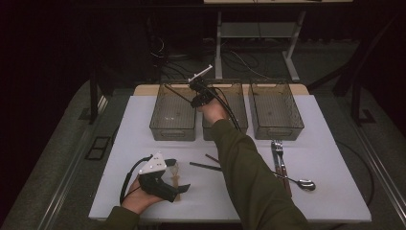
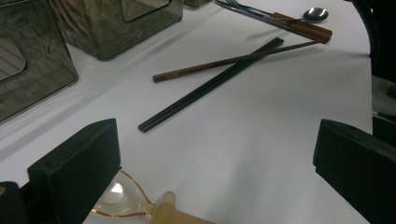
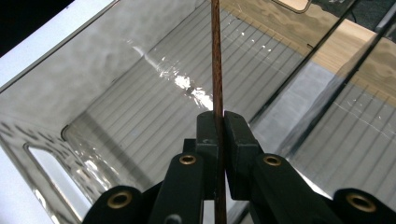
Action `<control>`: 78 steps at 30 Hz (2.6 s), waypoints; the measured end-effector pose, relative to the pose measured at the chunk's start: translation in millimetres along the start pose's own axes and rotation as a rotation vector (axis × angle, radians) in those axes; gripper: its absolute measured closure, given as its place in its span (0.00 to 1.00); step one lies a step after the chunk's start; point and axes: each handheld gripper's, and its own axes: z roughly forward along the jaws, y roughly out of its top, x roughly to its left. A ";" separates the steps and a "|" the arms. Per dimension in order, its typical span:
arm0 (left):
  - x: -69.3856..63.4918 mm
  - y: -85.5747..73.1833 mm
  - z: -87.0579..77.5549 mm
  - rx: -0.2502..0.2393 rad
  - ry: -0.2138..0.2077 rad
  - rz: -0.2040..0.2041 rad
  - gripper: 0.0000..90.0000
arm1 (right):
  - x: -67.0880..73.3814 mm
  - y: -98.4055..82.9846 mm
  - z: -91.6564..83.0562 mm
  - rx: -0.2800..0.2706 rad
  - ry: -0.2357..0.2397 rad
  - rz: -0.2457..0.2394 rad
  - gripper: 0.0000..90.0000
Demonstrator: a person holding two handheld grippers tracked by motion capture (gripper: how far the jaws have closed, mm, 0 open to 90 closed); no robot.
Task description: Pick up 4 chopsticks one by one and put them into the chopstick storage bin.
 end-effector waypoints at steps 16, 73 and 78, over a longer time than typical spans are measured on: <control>-0.9 0.4 1.0 -0.012 -0.005 -0.007 0.00 | 16.0 10.7 10.4 -0.015 0.006 -0.019 0.89; -0.4 -2.4 0.4 0.008 0.001 -0.008 0.00 | -34.8 -149.0 -105.7 -0.231 0.219 -0.123 0.39; 0.1 -2.4 0.2 0.013 0.003 -0.003 0.00 | -36.4 -166.0 -111.4 -0.231 0.230 -0.117 0.39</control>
